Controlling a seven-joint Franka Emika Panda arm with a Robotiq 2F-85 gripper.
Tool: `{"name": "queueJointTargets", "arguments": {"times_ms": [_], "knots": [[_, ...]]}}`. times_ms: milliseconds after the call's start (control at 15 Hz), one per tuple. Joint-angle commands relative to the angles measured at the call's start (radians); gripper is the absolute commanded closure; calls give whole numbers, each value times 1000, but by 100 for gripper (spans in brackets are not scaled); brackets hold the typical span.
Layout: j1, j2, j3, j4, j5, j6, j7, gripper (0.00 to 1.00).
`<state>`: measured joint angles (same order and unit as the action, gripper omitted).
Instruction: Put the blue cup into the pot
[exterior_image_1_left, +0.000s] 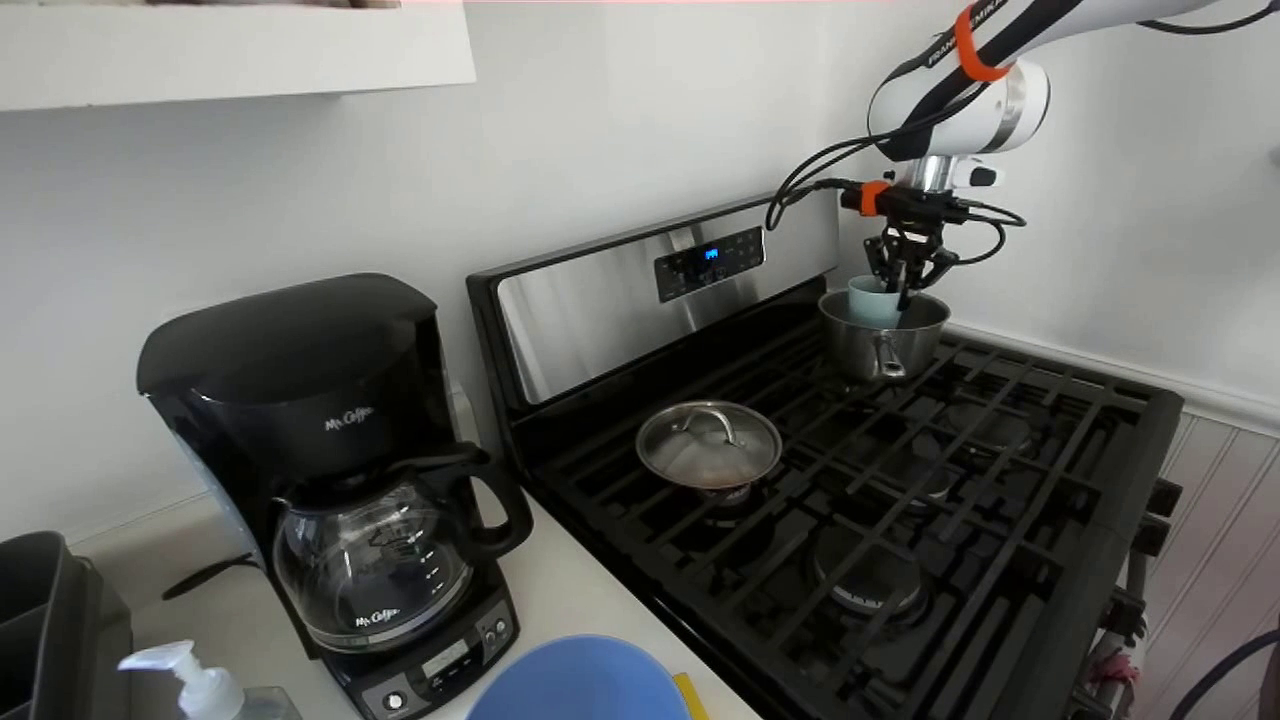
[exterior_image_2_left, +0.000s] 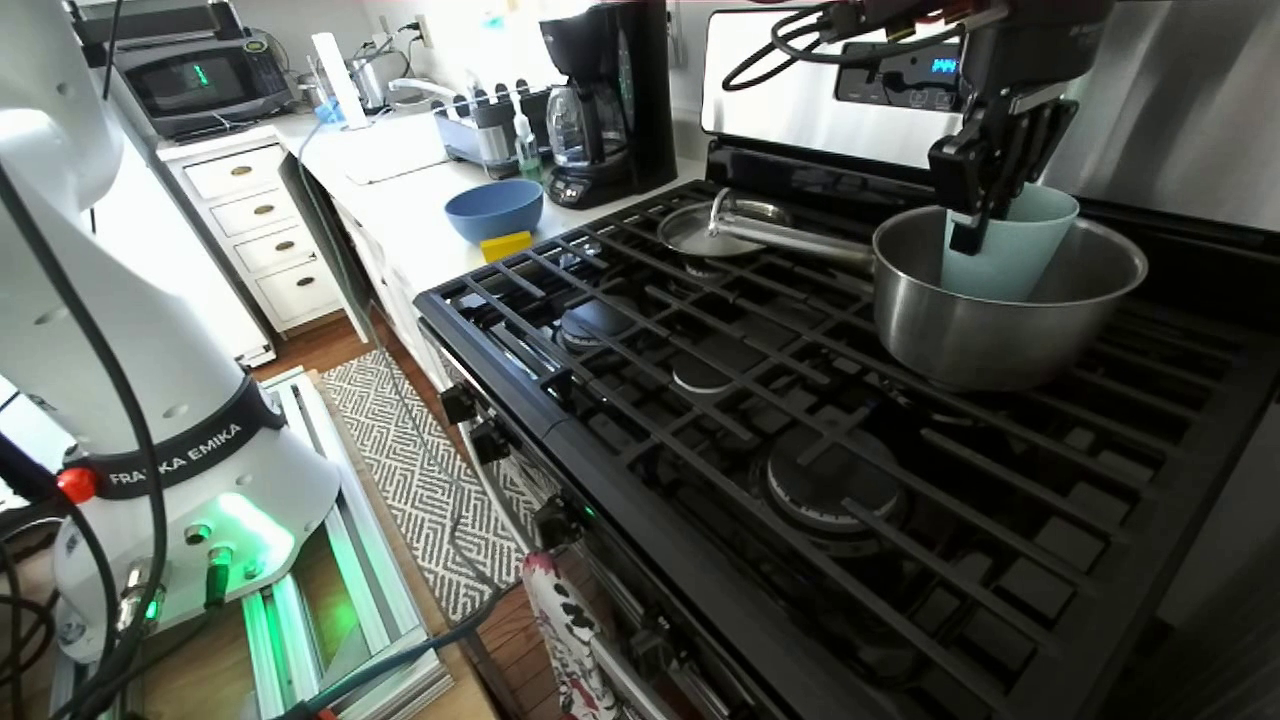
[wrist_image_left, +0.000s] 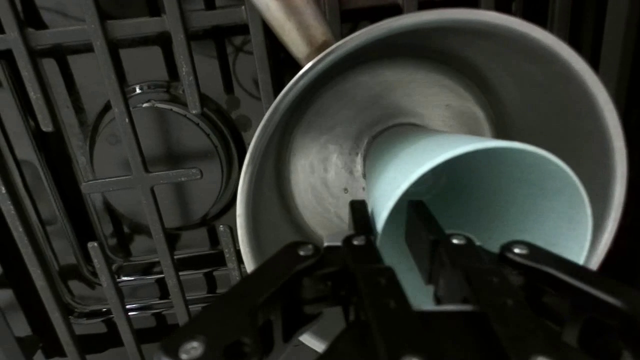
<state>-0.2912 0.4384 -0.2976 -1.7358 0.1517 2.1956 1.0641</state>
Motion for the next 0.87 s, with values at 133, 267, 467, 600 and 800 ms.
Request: {"name": "queueJointTargets", "arguments": {"times_ms": [133,267,467,600,800], "knots": [[-4,-30,-4,-24,17,9,-31,29],[-9,-55,-5,-14,19,5,-50,15],[-20,-120,-2,-13,39,27,-105,0],[-43,-178,16,-19,98,49,-201,0],[-18,-154,-11,16,70,27,-177,0]]}}
